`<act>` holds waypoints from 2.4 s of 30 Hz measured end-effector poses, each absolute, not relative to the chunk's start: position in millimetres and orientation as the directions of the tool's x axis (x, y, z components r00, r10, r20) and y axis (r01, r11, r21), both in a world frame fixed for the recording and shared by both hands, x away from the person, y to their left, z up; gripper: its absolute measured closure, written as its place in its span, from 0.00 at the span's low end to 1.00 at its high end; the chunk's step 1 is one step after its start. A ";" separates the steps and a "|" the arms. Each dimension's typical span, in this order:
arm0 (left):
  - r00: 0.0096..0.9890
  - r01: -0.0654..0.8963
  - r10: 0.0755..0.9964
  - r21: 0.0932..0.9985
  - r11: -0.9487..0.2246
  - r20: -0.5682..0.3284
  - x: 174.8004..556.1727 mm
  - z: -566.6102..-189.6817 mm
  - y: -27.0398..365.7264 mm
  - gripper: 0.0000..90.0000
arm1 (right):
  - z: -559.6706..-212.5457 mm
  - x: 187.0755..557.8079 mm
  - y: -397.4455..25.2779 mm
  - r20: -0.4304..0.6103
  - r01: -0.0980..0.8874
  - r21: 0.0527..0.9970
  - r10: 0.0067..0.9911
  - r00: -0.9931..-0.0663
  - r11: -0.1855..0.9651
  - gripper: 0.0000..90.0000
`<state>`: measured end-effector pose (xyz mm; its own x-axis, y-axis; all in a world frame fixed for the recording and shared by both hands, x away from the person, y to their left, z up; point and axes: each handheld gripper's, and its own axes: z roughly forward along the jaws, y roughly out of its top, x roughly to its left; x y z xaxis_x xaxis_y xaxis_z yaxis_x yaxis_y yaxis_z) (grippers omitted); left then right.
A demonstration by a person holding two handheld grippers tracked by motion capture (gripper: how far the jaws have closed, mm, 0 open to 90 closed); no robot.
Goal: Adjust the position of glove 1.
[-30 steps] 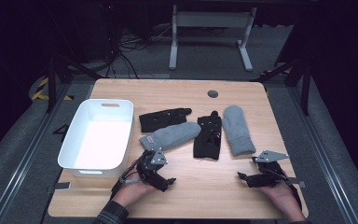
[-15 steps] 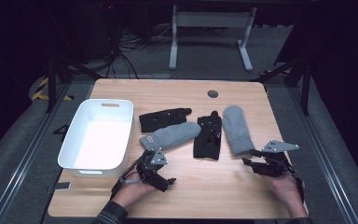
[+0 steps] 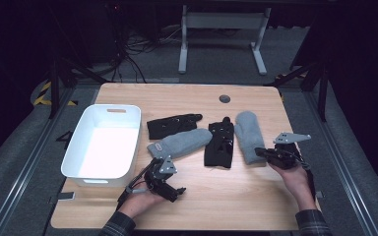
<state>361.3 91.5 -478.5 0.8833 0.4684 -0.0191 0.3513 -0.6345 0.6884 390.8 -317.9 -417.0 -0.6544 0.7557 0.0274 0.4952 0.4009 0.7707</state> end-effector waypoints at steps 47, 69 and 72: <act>0.885 0.350 0.465 0.690 -0.634 -0.021 360.5 -478.7 91.2 0.00 | -432.6 356.4 -316.2 0.030 0.540 0.679 0.716 -0.698 0.497 1.00; 0.886 0.347 0.463 0.691 -0.634 -0.021 360.5 -478.6 91.0 0.00 | -434.6 323.6 -266.3 0.062 0.436 0.674 0.543 -0.837 0.596 1.00; 0.886 0.347 0.463 0.691 -0.635 -0.020 360.5 -478.6 91.0 0.00 | -434.6 321.5 -258.9 0.062 0.423 0.673 0.524 -0.850 0.607 1.00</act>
